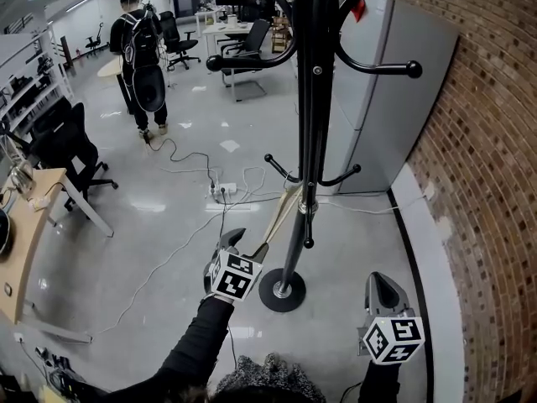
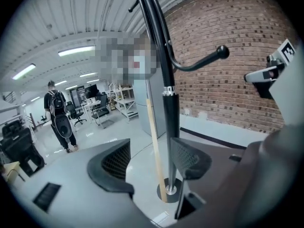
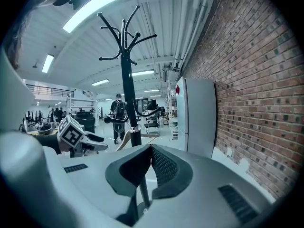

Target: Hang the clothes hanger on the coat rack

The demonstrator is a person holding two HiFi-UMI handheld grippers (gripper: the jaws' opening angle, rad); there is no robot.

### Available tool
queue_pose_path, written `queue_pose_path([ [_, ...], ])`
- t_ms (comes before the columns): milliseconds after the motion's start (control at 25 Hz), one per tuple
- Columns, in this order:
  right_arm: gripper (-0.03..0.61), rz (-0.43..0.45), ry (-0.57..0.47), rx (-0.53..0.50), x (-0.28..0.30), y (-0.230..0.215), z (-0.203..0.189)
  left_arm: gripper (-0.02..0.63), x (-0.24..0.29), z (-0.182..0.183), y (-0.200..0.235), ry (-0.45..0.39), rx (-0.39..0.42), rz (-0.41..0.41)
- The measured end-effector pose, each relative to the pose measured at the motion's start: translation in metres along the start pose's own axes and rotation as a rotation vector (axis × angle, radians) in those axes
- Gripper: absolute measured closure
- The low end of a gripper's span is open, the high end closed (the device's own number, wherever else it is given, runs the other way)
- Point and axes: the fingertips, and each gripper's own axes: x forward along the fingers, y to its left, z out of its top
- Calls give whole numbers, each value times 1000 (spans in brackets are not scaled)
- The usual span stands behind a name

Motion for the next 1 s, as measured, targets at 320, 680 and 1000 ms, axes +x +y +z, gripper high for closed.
queue_pose_path([
  [320,569,26,-55,5,-22,6,12,376,-86,59,-20,-226,-22,-22],
  [680,569,100,-122,-13,-69,23,22,583,-164,70,-95,-342,-20,-55],
  [1000,569,162,-158,-23,-139,33,13,595,-248,55,-152,-419,-45,-34],
])
